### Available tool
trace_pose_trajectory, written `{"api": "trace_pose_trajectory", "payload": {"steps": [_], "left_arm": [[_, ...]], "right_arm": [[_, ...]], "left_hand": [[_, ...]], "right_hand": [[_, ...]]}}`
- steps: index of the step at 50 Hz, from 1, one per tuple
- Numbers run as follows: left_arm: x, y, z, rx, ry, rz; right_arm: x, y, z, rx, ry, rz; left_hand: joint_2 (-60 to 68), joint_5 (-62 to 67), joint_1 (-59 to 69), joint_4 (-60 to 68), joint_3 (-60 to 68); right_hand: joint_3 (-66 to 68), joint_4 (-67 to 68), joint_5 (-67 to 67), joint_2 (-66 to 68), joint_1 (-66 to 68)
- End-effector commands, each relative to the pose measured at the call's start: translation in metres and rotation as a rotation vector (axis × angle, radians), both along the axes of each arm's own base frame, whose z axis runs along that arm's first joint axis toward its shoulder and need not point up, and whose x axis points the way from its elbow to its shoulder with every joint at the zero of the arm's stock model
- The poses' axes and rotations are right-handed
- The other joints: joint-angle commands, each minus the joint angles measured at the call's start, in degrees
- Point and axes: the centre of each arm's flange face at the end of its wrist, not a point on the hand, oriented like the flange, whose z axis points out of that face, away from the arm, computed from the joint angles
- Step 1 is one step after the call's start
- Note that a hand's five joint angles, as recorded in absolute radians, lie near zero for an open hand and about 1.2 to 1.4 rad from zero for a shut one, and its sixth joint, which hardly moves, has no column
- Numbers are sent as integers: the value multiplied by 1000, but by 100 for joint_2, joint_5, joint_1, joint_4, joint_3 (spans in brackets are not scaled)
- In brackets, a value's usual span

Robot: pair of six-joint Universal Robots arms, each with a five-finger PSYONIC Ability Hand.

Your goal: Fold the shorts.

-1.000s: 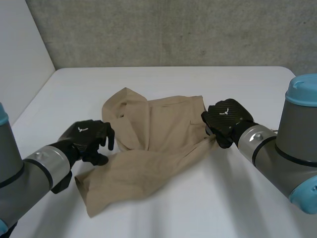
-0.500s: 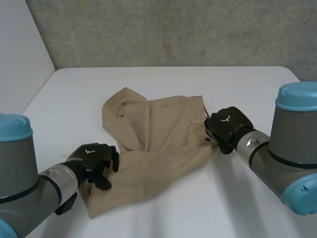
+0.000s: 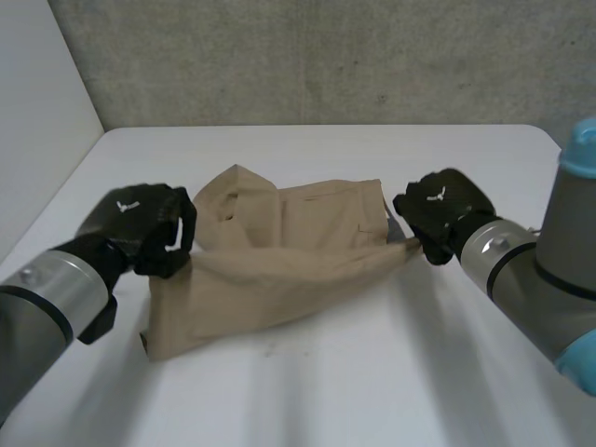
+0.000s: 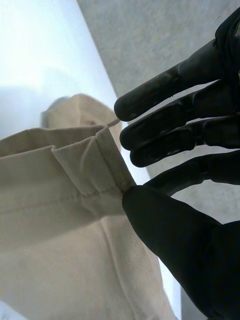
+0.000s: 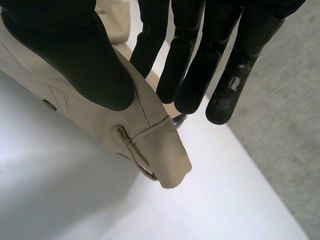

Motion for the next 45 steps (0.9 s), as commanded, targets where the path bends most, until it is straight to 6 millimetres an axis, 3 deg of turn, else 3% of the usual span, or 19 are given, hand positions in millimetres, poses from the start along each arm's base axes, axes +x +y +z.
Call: {"api": "trace_pose_trajectory", "payload": {"steps": [1,4,8,13,18,20,24,37,45], "left_arm": [[8,-7,7,-10,1,42],[6,-10,16,-65,20,37],[3,-30,24,-171,58,54],[-3,-60,-11,-122,29,96],[-11,-84,-48,-50,-40,116],[-19,-85,-62,-24,-73,88],[-24,-77,-75,22,-122,55],[-15,-65,-82,149,-178,58],[-13,-77,-85,140,-169,75]], "right_arm": [[0,8,24,-61,-33,13],[1,9,25,-65,-40,13],[3,7,25,-72,-50,16],[21,-7,14,-79,-109,27],[35,-27,-11,-87,-124,-4],[39,-33,-23,-72,-106,-27],[46,-32,-34,-56,-90,-24],[48,-27,-37,-45,-80,-11],[48,-23,-38,-38,-77,-5]], "left_hand": [[1142,1411,1381,1164,1193],[1142,1411,1381,1164,1193],[1142,1411,1381,1164,1193],[1142,1411,1381,1164,1193],[1142,1411,1381,1164,1193],[978,1247,1217,1000,1029],[-2362,-2093,-2123,-2340,-2312],[-3061,-2792,-2822,-3039,-3010],[-3430,-3161,-3191,-3408,-3380]], "right_hand": [[1183,1184,1312,1231,2404],[1183,1184,1312,1231,2404],[1183,1184,1312,1231,2404],[1183,1184,1312,1231,2404],[1183,1184,1312,1231,2404],[1183,1184,1312,1231,2404],[1183,1184,1312,1231,2404],[1183,1184,1312,1231,2404],[1183,1184,1312,1231,2404]]}}
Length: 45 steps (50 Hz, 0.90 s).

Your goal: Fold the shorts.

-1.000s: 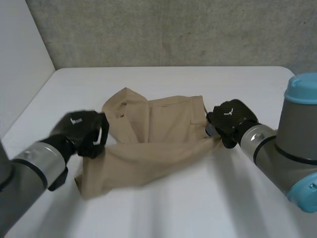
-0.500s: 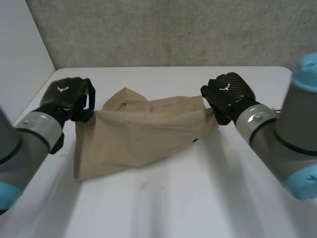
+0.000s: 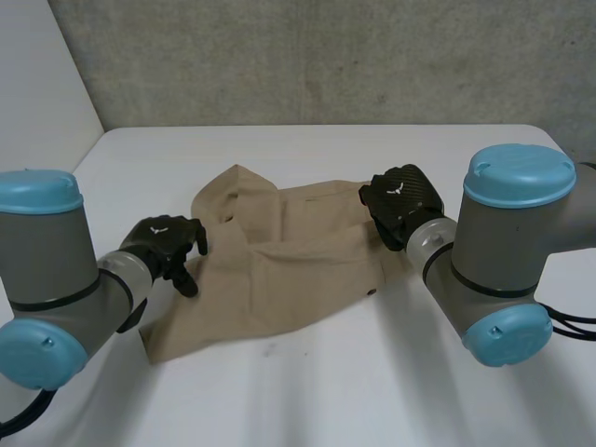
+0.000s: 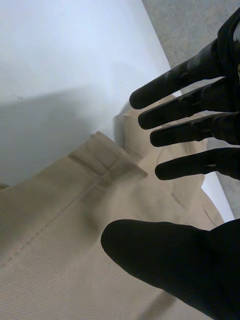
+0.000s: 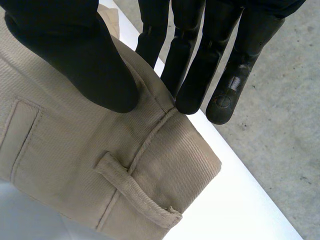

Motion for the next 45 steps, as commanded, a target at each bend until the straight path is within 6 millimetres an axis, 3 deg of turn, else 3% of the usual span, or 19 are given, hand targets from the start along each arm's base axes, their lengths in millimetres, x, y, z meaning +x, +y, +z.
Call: {"api": "trace_pose_trajectory", "payload": {"steps": [1,10,16,21,25,26,33,36,37,39,40,41,43,44,45], "left_arm": [[0,-13,-4,-8,9,13],[-8,-37,-27,18,0,11],[-11,-49,-30,5,2,10],[-12,-54,-32,2,3,11],[-13,-55,-33,2,3,10],[-13,-56,-32,-1,2,9],[-17,-66,-16,-66,17,8],[-24,-83,13,-198,20,1],[-29,-94,41,-321,35,-6],[-34,-102,78,-467,60,6],[-35,-105,97,-543,78,18],[-35,-107,139,-708,126,52],[-32,-105,180,-877,190,94],[-27,-97,218,-1038,266,143],[-23,-92,235,-1111,299,166]], "right_arm": [[0,4,0,5,1,7],[-2,8,4,5,-2,6],[-2,9,5,0,-2,7],[-2,8,5,-3,0,8],[-2,7,7,-11,-2,8],[-1,6,7,-12,-3,8],[6,-6,21,-120,39,22],[14,-19,39,-224,34,24],[20,-28,59,-321,4,20],[25,-37,84,-441,-43,10],[30,-44,111,-575,-107,-4],[32,-48,126,-650,-146,-14],[32,-51,157,-793,-237,-33],[29,-51,186,-928,-322,-57],[27,-49,199,-986,-360,-64]], "left_hand": [[-21,9,-93,-22,-53],[79,109,7,78,47],[516,546,444,514,484],[1540,1570,1468,1539,1508],[3541,3571,3469,3539,3508],[4575,4605,4503,4574,4543],[4585,4615,4514,4584,4553],[4585,4615,4514,4584,4553],[4585,4615,4514,4584,4553],[4585,4615,4514,4584,4553],[4585,4615,4514,4584,4553],[4585,4615,4514,4584,4553],[4585,4615,4514,4584,4553],[4585,4615,4514,4584,4553],[4585,4615,4514,4584,4553]], "right_hand": [[1183,1182,1296,1231,2403],[1183,1182,1296,1231,2403],[1183,1182,1296,1231,2403],[1183,1182,1296,1231,2403],[1183,1182,1296,1231,2403],[1183,1182,1296,1231,2403],[1183,1182,1296,1231,2403],[1183,1182,1296,1231,2403],[1183,1182,1296,1231,2403],[1183,1182,1296,1231,2403],[1183,1182,1296,1231,2403],[1183,1182,1296,1231,2403],[1183,1182,1296,1231,2403],[1183,1182,1296,1231,2403],[1183,1182,1296,1231,2403]]}}
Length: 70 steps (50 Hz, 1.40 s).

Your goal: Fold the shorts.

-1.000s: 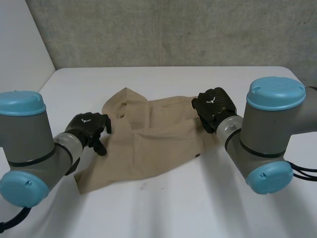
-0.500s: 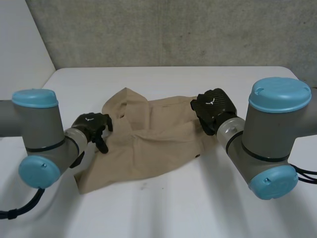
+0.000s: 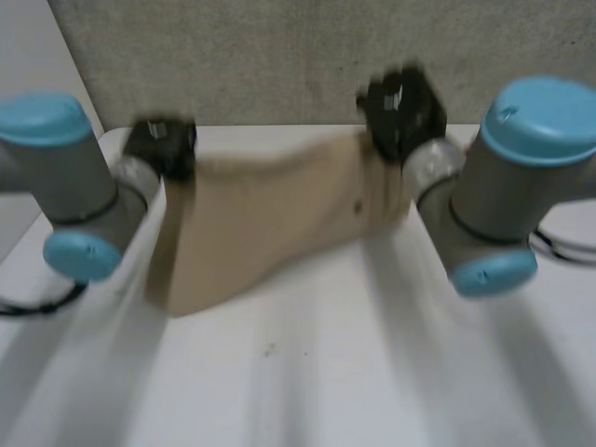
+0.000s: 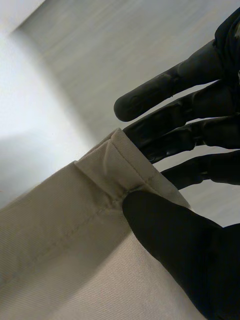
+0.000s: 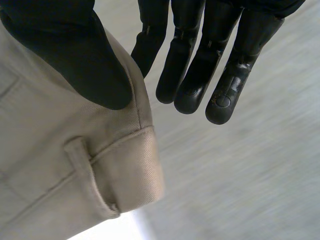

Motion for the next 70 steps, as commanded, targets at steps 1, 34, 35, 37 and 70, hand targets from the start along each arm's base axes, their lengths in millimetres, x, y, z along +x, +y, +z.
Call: {"api": "trace_pose_trajectory", "payload": {"steps": [1,34,35,37,70], "left_arm": [[11,13,180,-736,288,128],[11,151,-101,238,-181,-42],[15,158,-101,289,-208,-40],[19,164,-95,317,-222,-39],[33,185,-47,599,-208,-251]], "right_arm": [[1,-10,128,-595,-339,-22],[-56,46,-134,588,235,-65],[-60,50,-133,612,234,-73],[-65,52,-129,618,226,-83],[-120,109,-95,803,529,8]], "left_hand": [[1140,1494,1436,1164,1199],[1140,1494,1436,1164,1199],[1140,1494,1436,1164,1199],[1140,1494,1436,1164,1199],[1140,1494,1436,1164,1199]], "right_hand": [[1159,1157,1296,1231,2403],[1159,1157,1296,1231,2403],[1159,1157,1296,1231,2403],[1159,1157,1296,1231,2403],[1159,1157,1296,1231,2403]]}}
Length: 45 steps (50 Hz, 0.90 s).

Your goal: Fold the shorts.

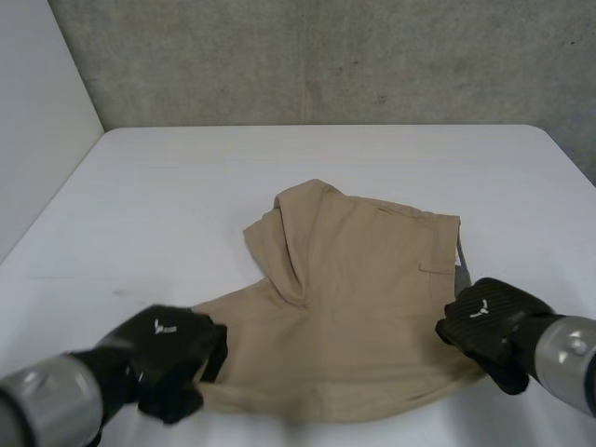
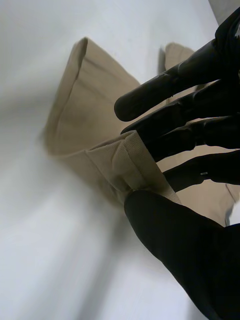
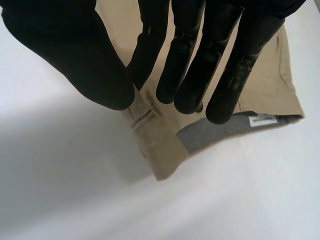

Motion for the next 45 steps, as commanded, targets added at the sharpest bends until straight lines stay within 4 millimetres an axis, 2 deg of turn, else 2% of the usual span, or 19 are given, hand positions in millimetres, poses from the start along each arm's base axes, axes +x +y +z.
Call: {"api": "trace_pose_trajectory", "payload": {"steps": [1,5,8,9,12,13,14,16,17,18,22,25,28,29,32,33,37,41,45], "left_arm": [[-18,-71,-36,-59,3,62],[-30,-117,-34,-145,-14,125],[-40,-154,-10,-284,10,191],[-42,-163,-1,-325,22,206],[-57,-188,50,-543,118,251],[-59,-194,66,-610,153,268],[-62,-203,99,-748,234,300],[-61,-209,134,-892,325,340],[-60,-210,151,-962,369,361],[-57,-205,183,-1092,452,395],[-47,-184,240,-1311,627,462],[-51,-178,235,-1302,632,452],[-58,-178,207,-1219,581,428],[-60,-178,188,-1170,545,420],[-63,-176,160,-1101,492,402],[-64,-174,145,-1065,466,392],[-66,-168,126,-1014,432,378],[-67,-160,124,-1002,429,365],[-70,-148,136,-1019,458,349]], "right_arm": [[13,-37,-36,1,-10,-41],[19,-75,-20,-171,-5,-124],[37,-101,10,-347,-87,-151],[47,-111,33,-437,-155,-155],[59,-125,71,-575,-283,-161],[66,-132,98,-675,-382,-164],[68,-136,112,-728,-430,-167],[72,-141,139,-837,-532,-165],[74,-143,164,-937,-630,-161],[74,-144,174,-982,-673,-157],[73,-143,209,-1156,-810,-149],[75,-141,211,-1166,-830,-145],[81,-137,198,-1106,-809,-140],[87,-134,184,-1051,-792,-131],[95,-129,159,-959,-768,-124],[98,-126,144,-897,-766,-124],[100,-123,110,-739,-766,-162],[96,-120,87,-563,-786,-225],[94,-113,73,-385,-842,-285]], "left_hand": [[1124,1494,1436,1140,1170],[1124,1494,1436,1140,1170],[1124,1494,1436,1140,1170],[1124,1494,1436,1140,1170],[1124,1494,1436,1140,1170],[1124,1494,1436,1140,1170],[1124,1494,1436,1140,1170],[1124,1494,1436,1140,1170],[1124,1494,1436,1140,1170],[1124,1494,1436,1140,1170],[1124,1494,1436,1140,1170],[1124,1494,1436,1140,1170],[1124,1494,1436,1140,1170],[1124,1494,1436,1140,1170],[1124,1494,1436,1140,1170],[1124,1494,1436,1140,1170],[1124,1494,1436,1140,1170],[1124,1494,1436,1140,1170],[1124,1494,1436,1140,1170]], "right_hand": [[1159,1156,1284,1230,2380],[1159,1156,1284,1230,2380],[1159,1156,1284,1230,2380],[1159,1156,1284,1230,2380],[1159,1156,1284,1230,2380],[1159,1156,1284,1230,2380],[1159,1156,1284,1230,2380],[1159,1156,1284,1230,2380],[1159,1156,1284,1230,2380],[1159,1156,1284,1230,2380],[1159,1156,1284,1230,2380],[1159,1156,1284,1230,2380],[1159,1156,1284,1230,2380],[1159,1156,1284,1230,2380],[1159,1156,1284,1230,2380],[316,313,440,387,1537],[-3079,-3082,-2954,-3007,-1857],[-4736,-4739,-4611,-4665,-3515],[-4840,-4842,-4715,-4768,-3618]]}}
